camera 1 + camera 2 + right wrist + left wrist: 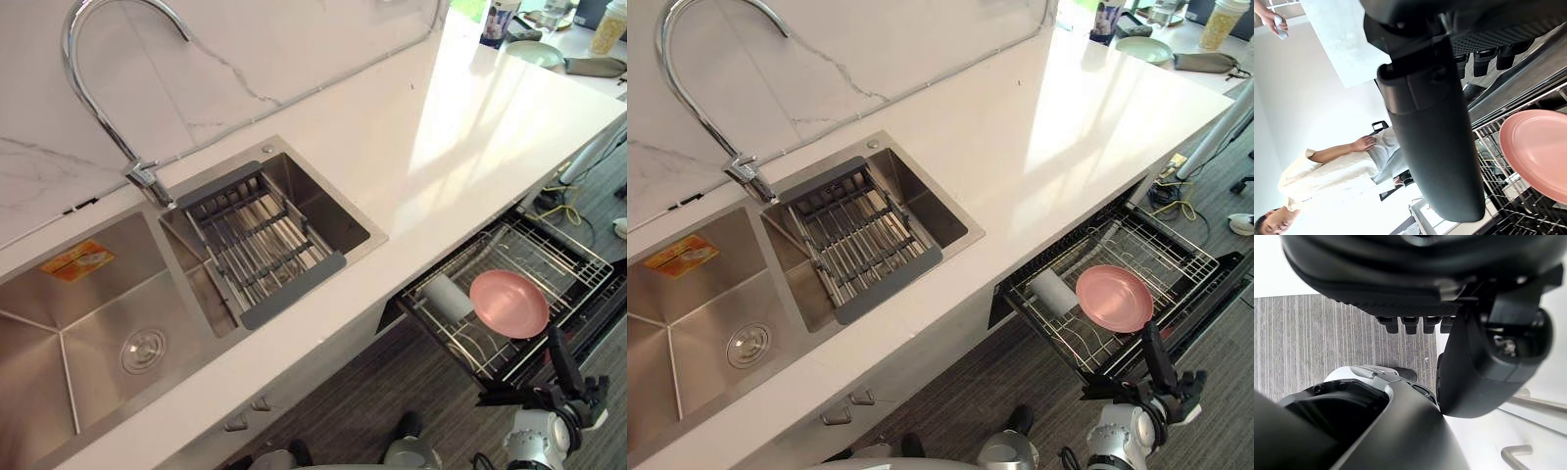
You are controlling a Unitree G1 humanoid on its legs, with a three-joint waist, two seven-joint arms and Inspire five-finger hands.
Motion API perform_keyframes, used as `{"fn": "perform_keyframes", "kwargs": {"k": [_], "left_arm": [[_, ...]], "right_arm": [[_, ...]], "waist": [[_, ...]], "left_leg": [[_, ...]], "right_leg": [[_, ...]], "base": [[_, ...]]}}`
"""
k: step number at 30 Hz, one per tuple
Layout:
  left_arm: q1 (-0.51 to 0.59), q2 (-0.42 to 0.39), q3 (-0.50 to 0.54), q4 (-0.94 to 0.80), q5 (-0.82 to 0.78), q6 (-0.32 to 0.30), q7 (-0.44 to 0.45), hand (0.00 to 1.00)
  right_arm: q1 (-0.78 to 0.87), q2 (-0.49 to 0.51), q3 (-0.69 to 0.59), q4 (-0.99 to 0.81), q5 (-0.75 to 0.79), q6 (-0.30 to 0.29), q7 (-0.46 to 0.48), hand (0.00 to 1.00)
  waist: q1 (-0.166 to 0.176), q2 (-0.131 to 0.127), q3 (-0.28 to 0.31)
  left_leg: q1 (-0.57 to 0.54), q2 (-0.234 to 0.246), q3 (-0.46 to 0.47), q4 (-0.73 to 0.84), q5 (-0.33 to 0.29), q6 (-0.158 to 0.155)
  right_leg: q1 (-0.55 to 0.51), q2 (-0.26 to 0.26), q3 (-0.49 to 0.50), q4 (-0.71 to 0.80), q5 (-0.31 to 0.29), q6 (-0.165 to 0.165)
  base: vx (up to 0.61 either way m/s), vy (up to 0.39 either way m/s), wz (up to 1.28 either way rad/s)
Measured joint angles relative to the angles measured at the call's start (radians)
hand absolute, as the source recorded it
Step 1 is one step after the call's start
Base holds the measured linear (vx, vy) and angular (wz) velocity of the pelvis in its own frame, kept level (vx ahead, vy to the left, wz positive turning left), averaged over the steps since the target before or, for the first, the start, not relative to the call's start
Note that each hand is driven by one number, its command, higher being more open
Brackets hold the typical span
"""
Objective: Walk over to the sink, pick up the cup, carry it to the dishwasher, place the cup inside the dishwasher, then close the dishwasher door
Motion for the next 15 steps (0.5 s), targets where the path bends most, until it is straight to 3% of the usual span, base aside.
{"fn": "perform_keyframes", "kwargs": {"k": [7,15], "left_arm": [[0.000,0.000,0.000,0.001,0.020,-0.001,-0.007,1.00],[0.002,-0.005,-0.004,0.009,0.055,-0.025,-0.018,1.00]], "right_arm": [[0.000,0.000,0.019,0.008,0.127,-0.001,0.084,1.00],[-0.031,-0.046,0.043,0.077,0.282,0.041,0.183,1.00]], "waist": [[0.002,0.003,-0.001],[0.004,0.018,0.001]], "left_leg": [[-0.001,0.001,-0.028,-0.009,0.019,-0.001],[-0.011,0.002,-0.064,-0.011,0.037,-0.003]], "right_leg": [[0.015,0.001,-0.030,-0.002,0.000,0.000],[0.028,0.002,-0.064,-0.002,-0.002,0.001]], "base": [[-0.02,0.000,0.12],[-0.03,0.014,0.12]]}}
